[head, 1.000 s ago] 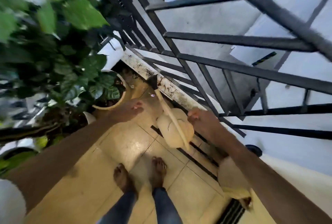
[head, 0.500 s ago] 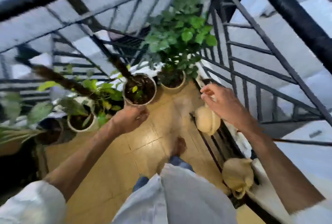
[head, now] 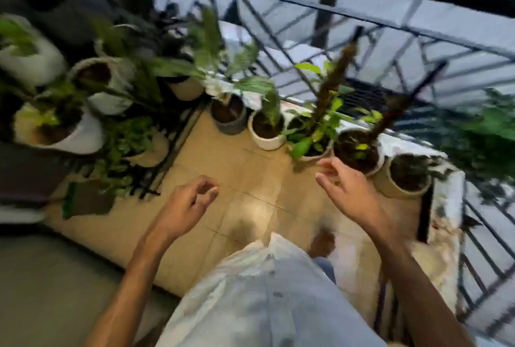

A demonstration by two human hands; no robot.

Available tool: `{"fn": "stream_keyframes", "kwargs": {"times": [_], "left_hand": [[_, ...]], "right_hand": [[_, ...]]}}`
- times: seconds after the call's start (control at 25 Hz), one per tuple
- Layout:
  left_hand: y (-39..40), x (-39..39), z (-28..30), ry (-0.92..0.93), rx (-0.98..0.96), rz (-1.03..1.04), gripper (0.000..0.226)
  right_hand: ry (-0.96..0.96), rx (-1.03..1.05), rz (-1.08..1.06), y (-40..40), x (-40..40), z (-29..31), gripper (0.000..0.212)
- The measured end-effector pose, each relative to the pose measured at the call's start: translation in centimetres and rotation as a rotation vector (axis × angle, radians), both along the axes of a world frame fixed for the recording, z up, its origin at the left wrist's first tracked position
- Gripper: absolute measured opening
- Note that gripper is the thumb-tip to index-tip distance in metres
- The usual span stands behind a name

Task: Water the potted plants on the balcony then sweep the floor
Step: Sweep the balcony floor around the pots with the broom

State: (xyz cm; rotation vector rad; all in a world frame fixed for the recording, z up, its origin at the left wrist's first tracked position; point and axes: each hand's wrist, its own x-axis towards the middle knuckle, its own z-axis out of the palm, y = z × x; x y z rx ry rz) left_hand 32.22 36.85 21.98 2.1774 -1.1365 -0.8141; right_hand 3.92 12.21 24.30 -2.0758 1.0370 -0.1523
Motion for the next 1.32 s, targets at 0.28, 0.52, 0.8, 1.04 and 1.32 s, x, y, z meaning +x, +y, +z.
{"fn": "stream_keyframes", "kwargs": {"times": [0.28, 0.52, 0.8, 1.04, 1.32], "left_hand": [[21.3, 13.3, 0.2, 0.107, 0.01, 0.531, 0.009], [30.3, 20.9, -0.5, 0.233, -0.026, 0.799, 0.025], [37.1, 36.2, -1.5, 0.27, -0.068, 1.015, 0.019], [43.5, 48.9, -1.4, 0.331, -0.166, 1.204, 0.026], [52.2, 66.5, -6.1, 0.626, -0.274, 1.563, 0.021]], "right_hand": [[0.065, 0.119, 0.409, 10.7, 22.9, -1.6, 0.011], [0.134, 0.11, 0.694, 16.4, 39.4, -2.7, 0.01], [0.082, 0.151, 0.927, 25.6, 63.2, -4.1, 0.009], [0.042, 0.253, 1.063, 34.1, 79.9, -2.1, 0.009], [-0.002, 0.211, 1.086, 44.8, 96.6, -2.9, 0.011]]}}
